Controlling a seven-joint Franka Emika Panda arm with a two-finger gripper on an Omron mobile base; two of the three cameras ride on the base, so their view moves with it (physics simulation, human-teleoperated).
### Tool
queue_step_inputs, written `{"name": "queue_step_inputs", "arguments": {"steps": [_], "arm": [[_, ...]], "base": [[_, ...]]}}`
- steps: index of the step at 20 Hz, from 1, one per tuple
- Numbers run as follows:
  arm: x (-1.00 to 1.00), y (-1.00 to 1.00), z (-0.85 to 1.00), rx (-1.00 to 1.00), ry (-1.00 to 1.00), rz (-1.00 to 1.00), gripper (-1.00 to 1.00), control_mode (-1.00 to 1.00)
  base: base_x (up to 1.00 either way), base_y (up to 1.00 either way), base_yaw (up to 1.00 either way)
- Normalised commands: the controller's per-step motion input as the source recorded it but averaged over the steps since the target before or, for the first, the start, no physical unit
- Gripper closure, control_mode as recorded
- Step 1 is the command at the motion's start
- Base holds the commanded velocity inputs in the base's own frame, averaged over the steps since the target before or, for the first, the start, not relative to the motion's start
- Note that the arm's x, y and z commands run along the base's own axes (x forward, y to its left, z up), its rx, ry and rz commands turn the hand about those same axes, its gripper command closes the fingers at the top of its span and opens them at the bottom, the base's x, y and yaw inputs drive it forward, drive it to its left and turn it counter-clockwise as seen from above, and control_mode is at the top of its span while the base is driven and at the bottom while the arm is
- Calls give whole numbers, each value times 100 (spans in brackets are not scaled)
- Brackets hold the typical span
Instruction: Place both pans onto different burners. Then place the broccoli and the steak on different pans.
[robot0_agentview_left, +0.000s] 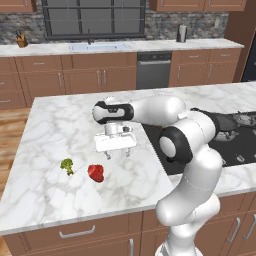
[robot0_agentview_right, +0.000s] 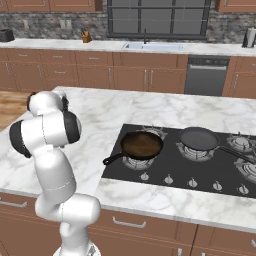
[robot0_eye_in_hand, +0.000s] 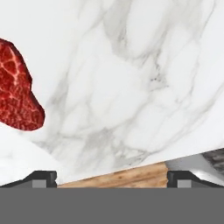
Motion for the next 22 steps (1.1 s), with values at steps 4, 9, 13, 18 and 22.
{"name": "queue_step_inputs", "arguments": {"steps": [4,9,13,18,22], "arm": [[-5,43,-18,0,0,0,-100,-100],[0,31,-24,0,-9,0,-100,-100],[0,11,-25,3,-19,4,-100,-100],[-8,1,-10,3,-17,7,-100,-100],[-3,10,-13,4,-16,8,-100,-100]], "base": [[0,0,0],[0,0,0],[0,0,0],[0,0,0],[0,0,0]]}}
